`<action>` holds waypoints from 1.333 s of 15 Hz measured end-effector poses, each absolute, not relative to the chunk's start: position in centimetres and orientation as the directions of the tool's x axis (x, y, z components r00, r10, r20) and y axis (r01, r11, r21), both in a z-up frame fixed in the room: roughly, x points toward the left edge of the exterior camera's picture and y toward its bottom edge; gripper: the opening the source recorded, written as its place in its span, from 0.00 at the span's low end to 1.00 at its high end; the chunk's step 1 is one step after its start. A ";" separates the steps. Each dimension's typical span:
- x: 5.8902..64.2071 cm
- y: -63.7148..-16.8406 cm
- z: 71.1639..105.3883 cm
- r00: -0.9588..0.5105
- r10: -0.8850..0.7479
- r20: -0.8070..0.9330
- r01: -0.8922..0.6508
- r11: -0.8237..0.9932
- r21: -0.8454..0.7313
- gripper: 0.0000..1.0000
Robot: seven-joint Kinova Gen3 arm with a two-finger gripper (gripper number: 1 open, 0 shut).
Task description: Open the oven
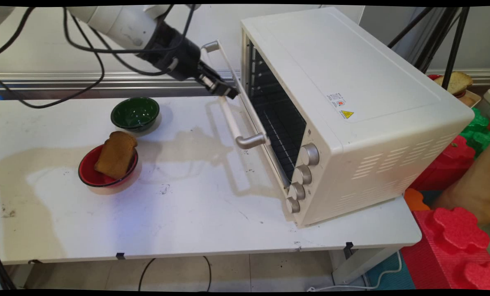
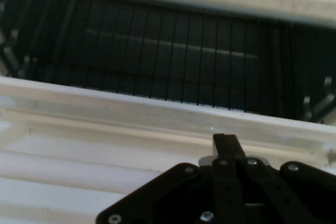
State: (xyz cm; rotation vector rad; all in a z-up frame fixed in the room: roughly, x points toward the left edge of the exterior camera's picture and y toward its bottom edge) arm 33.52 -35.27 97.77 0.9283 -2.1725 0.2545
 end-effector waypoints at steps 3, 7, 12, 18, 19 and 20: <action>35.0 -34.3 97.0 -0.483 -0.535 0.693 -0.683 0.725 0.084 0.00; 36.5 -33.0 95.7 -0.517 -0.530 0.672 -0.669 0.740 0.069 0.00; 37.9 -31.4 93.4 -0.559 -0.523 0.643 -0.647 0.760 0.055 0.00; 39.1 -30.2 90.8 -0.591 -0.518 0.619 -0.630 0.775 0.048 0.00; 39.2 -30.0 90.4 -0.594 -0.518 0.615 -0.629 0.776 0.047 0.00; 39.3 -29.9 90.1 -0.596 -0.519 0.612 -0.628 0.777 0.047 0.00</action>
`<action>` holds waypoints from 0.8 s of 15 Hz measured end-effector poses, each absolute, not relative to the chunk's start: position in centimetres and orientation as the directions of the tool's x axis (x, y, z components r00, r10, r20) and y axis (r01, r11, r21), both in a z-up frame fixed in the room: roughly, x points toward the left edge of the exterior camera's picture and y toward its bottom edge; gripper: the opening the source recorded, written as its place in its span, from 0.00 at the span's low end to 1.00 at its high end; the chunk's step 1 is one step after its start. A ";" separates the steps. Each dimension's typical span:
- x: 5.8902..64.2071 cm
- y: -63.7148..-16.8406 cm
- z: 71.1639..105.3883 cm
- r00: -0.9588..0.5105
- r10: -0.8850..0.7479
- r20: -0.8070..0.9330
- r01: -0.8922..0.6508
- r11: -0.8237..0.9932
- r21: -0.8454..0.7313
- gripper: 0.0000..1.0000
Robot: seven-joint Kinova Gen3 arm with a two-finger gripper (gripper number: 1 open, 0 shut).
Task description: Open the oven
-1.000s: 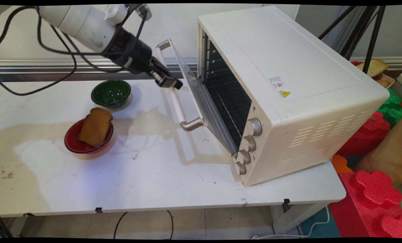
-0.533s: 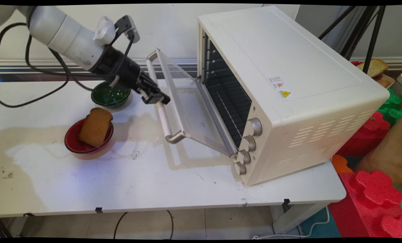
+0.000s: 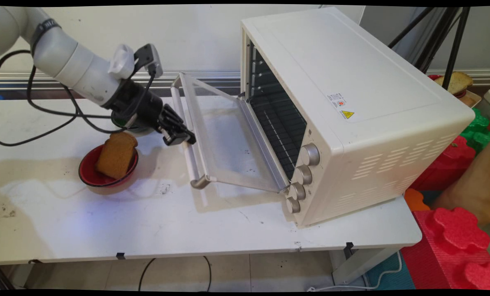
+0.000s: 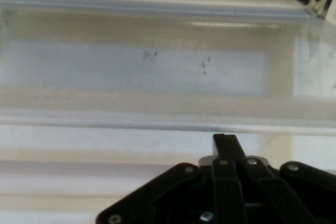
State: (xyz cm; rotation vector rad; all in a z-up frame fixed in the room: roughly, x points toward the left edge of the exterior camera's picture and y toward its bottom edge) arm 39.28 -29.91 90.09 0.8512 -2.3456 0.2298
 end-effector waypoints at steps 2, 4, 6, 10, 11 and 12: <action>39.5 -29.6 89.1 -0.603 -0.523 0.603 -0.627 0.777 0.047 0.00; 39.5 -29.3 88.1 -0.610 -0.524 0.594 -0.624 0.780 0.048 0.00; 39.5 -29.1 87.2 -0.616 -0.526 0.587 -0.620 0.783 0.050 0.00; 39.6 -28.6 85.4 -0.627 -0.529 0.573 -0.615 0.787 0.053 0.00; 39.6 -28.4 84.9 -0.629 -0.529 0.570 -0.615 0.787 0.051 0.00; 39.7 -28.4 84.6 -0.630 -0.529 0.569 -0.615 0.787 0.050 0.00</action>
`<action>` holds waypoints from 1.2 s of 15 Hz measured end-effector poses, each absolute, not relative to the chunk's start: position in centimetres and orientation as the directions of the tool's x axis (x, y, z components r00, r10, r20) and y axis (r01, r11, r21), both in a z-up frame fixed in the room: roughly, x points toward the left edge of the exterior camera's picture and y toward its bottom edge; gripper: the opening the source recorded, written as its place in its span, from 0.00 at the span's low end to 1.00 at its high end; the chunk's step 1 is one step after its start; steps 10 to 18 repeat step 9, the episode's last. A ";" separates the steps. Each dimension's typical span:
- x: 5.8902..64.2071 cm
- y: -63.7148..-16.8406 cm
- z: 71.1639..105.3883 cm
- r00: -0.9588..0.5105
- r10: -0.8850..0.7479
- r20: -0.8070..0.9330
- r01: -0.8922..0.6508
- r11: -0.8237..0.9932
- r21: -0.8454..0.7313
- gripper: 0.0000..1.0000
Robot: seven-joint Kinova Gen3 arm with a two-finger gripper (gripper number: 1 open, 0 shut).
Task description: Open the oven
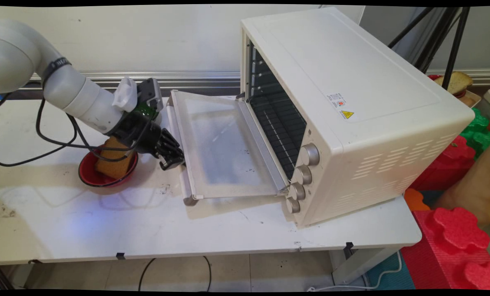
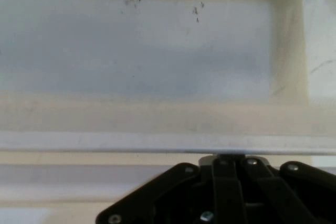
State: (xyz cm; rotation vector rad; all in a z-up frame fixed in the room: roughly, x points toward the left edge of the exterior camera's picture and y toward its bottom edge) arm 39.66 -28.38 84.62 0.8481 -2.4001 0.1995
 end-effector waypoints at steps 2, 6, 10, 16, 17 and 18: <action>39.8 -28.3 84.1 -0.630 -0.529 0.568 -0.618 0.785 0.044 0.00; 40.1 -28.0 83.4 -0.629 -0.530 0.569 -0.625 0.780 0.037 0.00; 40.3 -27.7 83.0 -0.629 -0.531 0.568 -0.628 0.778 0.032 0.00; 40.3 -27.7 83.0 -0.629 -0.531 0.568 -0.628 0.778 0.032 0.00; 40.3 -27.7 83.0 -0.629 -0.531 0.568 -0.628 0.778 0.032 0.00; 40.3 -27.7 83.0 -0.629 -0.531 0.568 -0.628 0.778 0.032 0.00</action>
